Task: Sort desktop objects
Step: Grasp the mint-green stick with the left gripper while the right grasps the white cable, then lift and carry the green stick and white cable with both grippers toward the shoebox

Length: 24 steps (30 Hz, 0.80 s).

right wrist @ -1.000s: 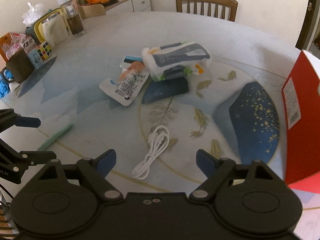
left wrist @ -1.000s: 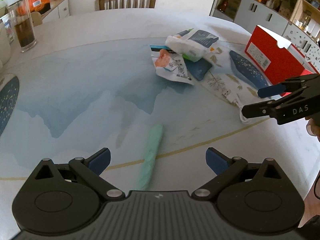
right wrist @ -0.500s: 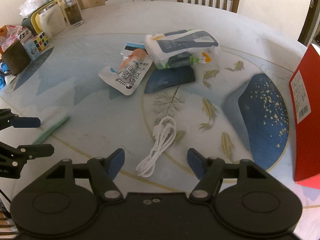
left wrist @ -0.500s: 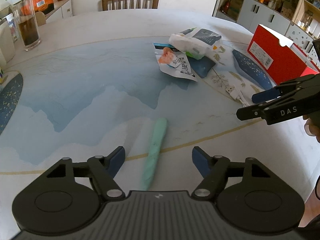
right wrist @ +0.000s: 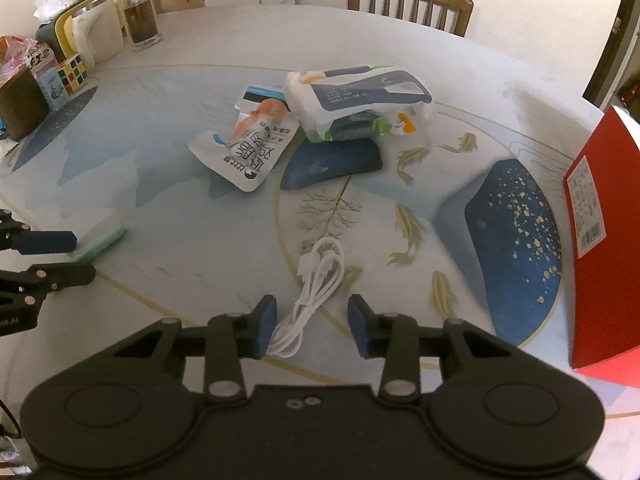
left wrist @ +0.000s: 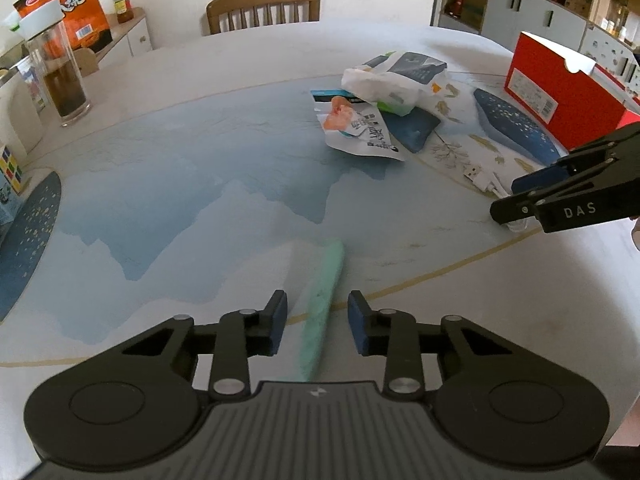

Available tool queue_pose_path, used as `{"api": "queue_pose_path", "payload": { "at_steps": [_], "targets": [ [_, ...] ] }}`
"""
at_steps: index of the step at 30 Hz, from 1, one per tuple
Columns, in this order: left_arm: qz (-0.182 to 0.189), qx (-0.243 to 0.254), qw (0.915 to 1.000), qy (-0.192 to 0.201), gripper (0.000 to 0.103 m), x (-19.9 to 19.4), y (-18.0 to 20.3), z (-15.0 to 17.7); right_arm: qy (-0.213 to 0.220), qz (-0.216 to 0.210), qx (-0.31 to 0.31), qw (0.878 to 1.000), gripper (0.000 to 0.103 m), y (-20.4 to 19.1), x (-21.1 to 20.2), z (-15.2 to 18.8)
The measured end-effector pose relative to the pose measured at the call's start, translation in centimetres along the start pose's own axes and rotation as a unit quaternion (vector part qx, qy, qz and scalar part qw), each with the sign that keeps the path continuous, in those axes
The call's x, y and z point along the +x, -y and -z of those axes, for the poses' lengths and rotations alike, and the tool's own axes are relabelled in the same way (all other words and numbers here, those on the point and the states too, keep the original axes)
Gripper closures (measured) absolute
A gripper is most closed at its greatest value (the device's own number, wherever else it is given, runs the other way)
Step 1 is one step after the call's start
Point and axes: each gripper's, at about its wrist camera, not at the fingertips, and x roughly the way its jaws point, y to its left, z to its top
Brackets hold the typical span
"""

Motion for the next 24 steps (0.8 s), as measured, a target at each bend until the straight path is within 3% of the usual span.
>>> {"api": "queue_pose_path", "payload": {
  "at_steps": [5,10,24],
  "targets": [
    [0.004,0.004,1.0000,0.005,0.082,-0.1,0.2,0.0,0.001,-0.001,0.004,1.000,0.084,0.0,-0.1,0.0],
    [0.008,0.001,0.9999,0.009,0.088,0.0,0.3,0.0,-0.001,-0.004,0.015,1.000,0.092,0.6,-0.3,0.1],
    [0.058,-0.029,0.9979,-0.002,0.093,0.6,0.1,-0.9,0.003,-0.014,0.062,0.998,0.093,2.9,-1.9,0.7]
  ]
}}
